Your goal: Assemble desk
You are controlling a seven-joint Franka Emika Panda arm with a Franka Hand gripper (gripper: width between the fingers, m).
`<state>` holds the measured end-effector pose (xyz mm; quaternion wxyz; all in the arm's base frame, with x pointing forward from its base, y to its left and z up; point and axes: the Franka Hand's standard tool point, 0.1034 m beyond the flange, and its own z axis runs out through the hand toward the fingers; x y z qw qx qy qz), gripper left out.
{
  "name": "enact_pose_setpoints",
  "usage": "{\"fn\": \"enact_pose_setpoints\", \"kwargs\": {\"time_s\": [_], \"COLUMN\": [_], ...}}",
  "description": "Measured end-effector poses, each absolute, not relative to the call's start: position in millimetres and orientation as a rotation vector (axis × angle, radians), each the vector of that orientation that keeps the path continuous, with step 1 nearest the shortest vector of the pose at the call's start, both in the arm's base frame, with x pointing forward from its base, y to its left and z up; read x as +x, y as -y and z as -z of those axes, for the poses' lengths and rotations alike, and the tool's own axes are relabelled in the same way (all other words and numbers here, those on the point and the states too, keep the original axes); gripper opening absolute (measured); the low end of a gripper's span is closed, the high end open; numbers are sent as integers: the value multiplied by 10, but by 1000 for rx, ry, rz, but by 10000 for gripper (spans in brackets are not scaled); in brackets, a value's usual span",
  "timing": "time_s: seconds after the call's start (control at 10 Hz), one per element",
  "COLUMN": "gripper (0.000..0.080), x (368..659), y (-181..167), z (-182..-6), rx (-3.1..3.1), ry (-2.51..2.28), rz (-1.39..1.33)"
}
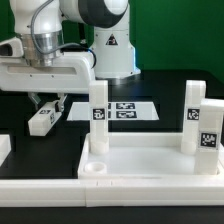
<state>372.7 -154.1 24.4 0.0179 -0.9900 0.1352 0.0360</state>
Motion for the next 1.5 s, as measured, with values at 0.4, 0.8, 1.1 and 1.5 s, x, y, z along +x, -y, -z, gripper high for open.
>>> {"fn": "enact_pose_setpoints", "kwargs": {"time_s": [0.4, 0.8, 1.1, 1.5], "gripper": [297, 637, 647, 648], "x": [3640, 3905, 4300, 4227], "y": [1543, 1573, 1763, 1739], "z": [-155, -397, -538, -374], "rx": [-3090, -2992, -2885, -2740], "ry": [-427, -354, -271, -303], "rz": [-129, -350, -723, -1065]}}
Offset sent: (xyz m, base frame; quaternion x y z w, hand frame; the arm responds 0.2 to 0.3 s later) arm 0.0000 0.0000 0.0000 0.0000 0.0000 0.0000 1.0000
